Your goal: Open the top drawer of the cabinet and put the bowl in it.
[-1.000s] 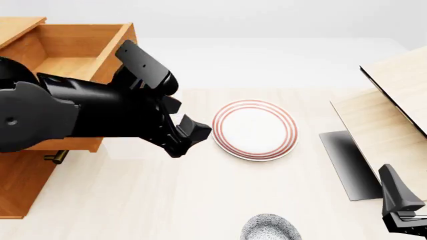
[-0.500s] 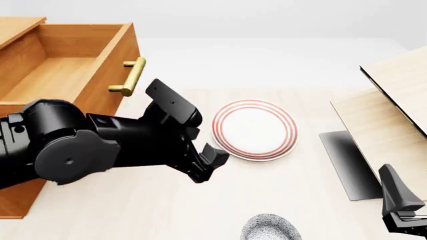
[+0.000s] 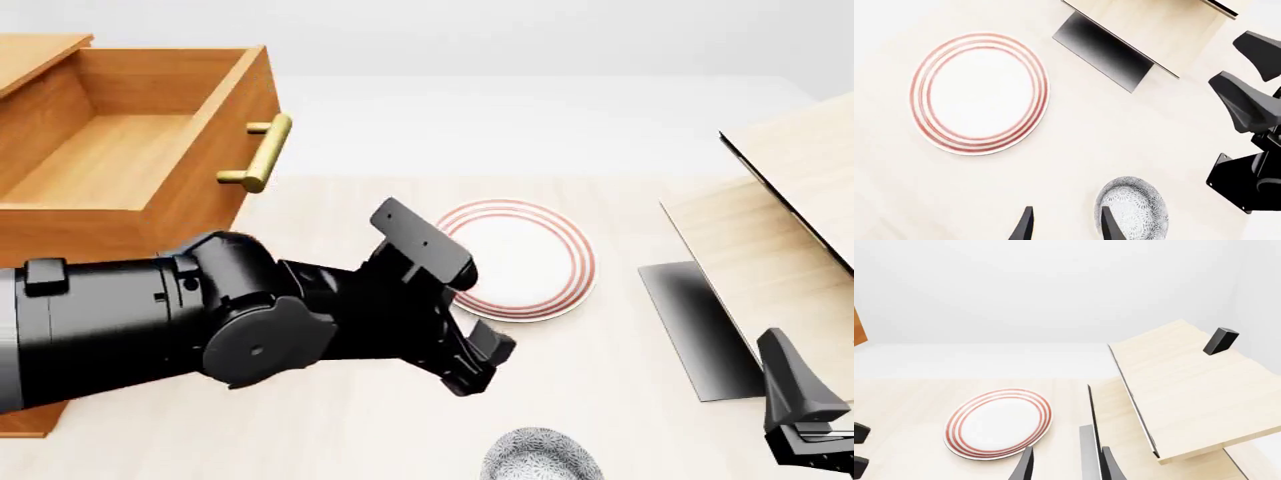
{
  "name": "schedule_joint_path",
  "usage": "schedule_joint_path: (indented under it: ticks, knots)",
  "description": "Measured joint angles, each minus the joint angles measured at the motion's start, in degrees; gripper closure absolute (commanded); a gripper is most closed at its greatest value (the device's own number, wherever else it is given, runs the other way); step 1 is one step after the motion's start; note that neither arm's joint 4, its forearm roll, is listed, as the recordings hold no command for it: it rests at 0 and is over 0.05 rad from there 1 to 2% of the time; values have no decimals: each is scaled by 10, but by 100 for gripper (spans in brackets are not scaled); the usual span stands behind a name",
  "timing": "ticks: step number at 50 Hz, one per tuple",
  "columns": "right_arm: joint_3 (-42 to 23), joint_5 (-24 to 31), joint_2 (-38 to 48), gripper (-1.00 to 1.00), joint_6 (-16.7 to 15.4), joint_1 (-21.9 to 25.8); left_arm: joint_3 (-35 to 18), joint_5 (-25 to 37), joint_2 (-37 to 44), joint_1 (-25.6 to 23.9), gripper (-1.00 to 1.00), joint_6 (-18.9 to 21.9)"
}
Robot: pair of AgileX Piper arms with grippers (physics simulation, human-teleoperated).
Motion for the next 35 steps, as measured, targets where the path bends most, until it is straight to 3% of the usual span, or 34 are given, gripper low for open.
schedule_joint_path:
  ticks: [35]
  knots:
    - [0, 0, 0, -100, 0, 0, -31, -27, 121, -49, -100, -46]
